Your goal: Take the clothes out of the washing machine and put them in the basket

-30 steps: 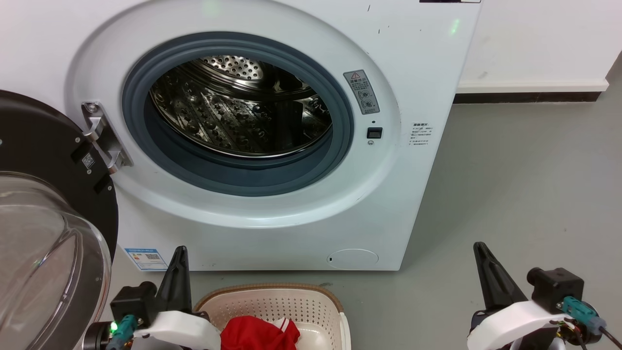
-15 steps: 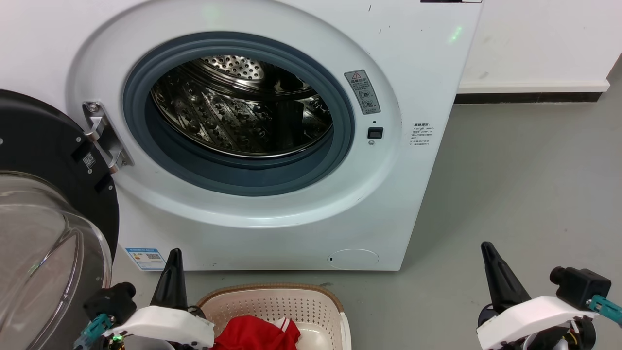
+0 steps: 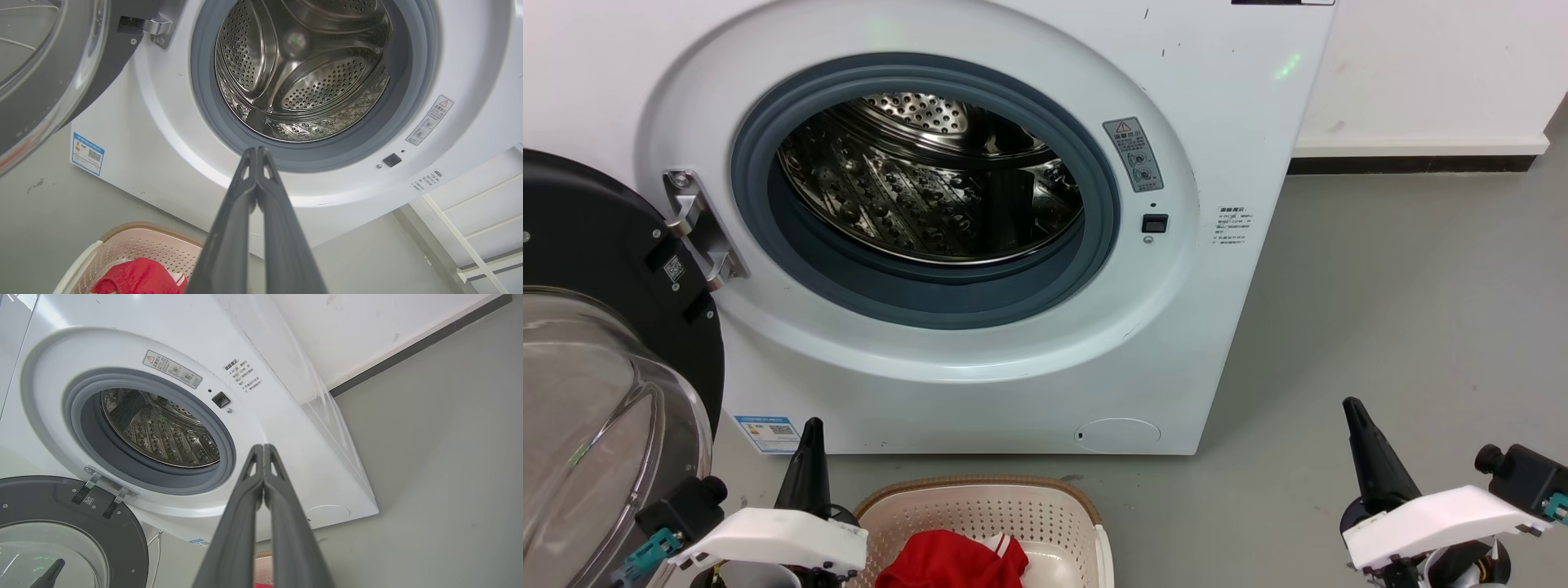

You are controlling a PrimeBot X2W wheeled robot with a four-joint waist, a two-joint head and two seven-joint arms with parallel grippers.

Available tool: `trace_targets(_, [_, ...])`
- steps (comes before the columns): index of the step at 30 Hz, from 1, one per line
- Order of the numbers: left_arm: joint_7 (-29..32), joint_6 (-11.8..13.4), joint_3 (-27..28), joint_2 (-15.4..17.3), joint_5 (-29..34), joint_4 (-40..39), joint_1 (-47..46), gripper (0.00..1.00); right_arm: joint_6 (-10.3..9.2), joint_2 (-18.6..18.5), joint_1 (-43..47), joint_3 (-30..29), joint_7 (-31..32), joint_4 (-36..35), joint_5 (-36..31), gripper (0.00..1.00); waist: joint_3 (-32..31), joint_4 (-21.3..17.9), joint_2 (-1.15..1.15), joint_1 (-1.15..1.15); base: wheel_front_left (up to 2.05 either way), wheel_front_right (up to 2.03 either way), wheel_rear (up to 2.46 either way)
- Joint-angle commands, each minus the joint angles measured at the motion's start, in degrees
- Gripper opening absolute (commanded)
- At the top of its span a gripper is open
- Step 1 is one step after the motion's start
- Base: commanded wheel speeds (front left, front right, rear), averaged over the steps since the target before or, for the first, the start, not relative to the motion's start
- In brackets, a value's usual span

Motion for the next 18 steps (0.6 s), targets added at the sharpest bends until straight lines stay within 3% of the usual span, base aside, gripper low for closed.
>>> trace_targets(1, [0.4, -0.4, 0.3, 0.1, -1.9, -0.6, -1.8, 0.0, 0.0, -0.4, -1.6, -0.2, 0.2, -0.4, 2.0, 0.0, 0.0, 0.0, 0.0, 0.0, 0.0, 0.0, 0.0])
trace_targets(18, [3.6, -1.3, 1.4, 0.1, -15.1, 0.0, -2.6, 0.0, 0.0, -0.6, -2.6, -1.3, 1.7, 0.9, 15.4, 0.0, 0.0, 0.1, 0.0, 0.0, 0.0, 0.0, 0.0])
